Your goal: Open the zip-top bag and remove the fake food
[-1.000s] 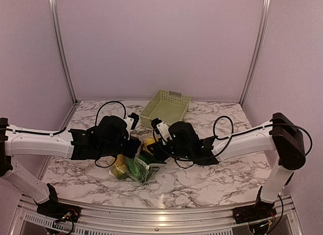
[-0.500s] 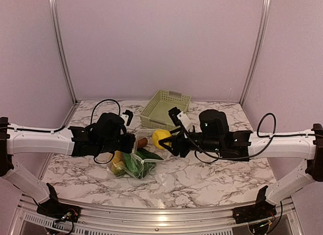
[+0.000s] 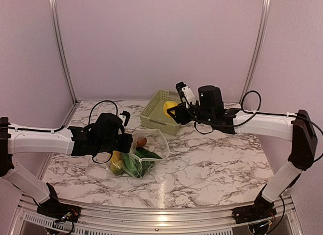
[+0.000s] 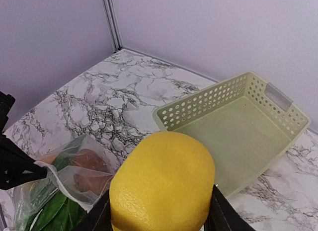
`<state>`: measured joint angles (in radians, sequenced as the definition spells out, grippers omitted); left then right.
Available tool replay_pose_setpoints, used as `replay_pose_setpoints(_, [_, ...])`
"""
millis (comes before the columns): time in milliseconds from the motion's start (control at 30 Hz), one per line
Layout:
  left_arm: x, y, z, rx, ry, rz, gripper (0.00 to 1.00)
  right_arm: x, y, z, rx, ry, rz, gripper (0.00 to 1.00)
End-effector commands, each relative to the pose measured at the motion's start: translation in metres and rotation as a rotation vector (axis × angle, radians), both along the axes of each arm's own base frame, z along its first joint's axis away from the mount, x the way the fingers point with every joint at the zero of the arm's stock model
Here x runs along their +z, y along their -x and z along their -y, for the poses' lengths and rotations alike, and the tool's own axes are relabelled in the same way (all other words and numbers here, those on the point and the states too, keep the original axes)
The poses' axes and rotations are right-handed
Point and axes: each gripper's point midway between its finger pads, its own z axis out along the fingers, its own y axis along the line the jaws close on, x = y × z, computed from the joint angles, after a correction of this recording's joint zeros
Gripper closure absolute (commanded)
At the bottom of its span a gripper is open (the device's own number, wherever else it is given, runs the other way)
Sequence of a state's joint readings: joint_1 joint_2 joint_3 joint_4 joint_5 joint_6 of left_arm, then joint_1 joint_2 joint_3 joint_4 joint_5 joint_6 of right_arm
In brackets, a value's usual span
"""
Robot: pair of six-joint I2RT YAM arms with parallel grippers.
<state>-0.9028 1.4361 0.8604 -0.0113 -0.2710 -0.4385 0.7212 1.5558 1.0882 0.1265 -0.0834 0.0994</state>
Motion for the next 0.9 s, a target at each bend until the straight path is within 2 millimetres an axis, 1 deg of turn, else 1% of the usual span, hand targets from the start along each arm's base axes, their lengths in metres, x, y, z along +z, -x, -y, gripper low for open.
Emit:
replay_pose_setpoints(0, [-0.005, 0.004, -0.01, 0.008, -0.02, -0.022, 1.0, 0.007, -0.054, -0.005, -0.056, 0.019, 0.046, 0.66])
replay_pose_setpoints(100, [-0.004, 0.005, -0.011, 0.005, -0.014, -0.019, 1.0, -0.011, -0.091, -0.007, -0.088, 0.057, 0.038, 0.66])
replay_pose_setpoints(133, [-0.002, 0.006, -0.01, 0.0, -0.008, -0.019, 1.0, -0.015, -0.103, -0.007, -0.095, 0.058, 0.043, 0.66])
replay_pose_setpoints(333, [-0.001, 0.005, -0.006, -0.007, 0.014, -0.024, 1.0, -0.055, -0.168, -0.007, -0.127, 0.072, 0.006, 0.65])
replay_pose_setpoints(367, [0.0, 0.005, -0.005, -0.005, 0.016, -0.024, 1.0, -0.069, -0.179, -0.008, -0.131, 0.08, -0.009, 0.65])
replay_pose_setpoints(467, [0.0, 0.005, -0.006, -0.005, 0.018, -0.025, 1.0, -0.09, -0.206, -0.009, -0.134, 0.088, -0.032, 0.65])
replay_pose_setpoints(567, [0.003, 0.005, -0.007, -0.003, 0.019, -0.017, 1.0, -0.111, -0.227, -0.011, -0.123, 0.11, -0.056, 0.65])
replay_pose_setpoints(633, [0.004, 0.005, -0.008, -0.001, 0.016, -0.014, 1.0, -0.12, -0.238, -0.014, -0.119, 0.128, -0.063, 0.64])
replay_pose_setpoints(800, [0.001, 0.003, -0.009, 0.004, 0.007, -0.018, 1.0, -0.129, -0.26, -0.016, -0.131, 0.146, -0.043, 0.62])
replay_pose_setpoints(867, [-0.001, 0.002, -0.009, 0.003, 0.005, -0.02, 1.0, -0.132, -0.267, -0.013, -0.145, 0.141, -0.042, 0.58])
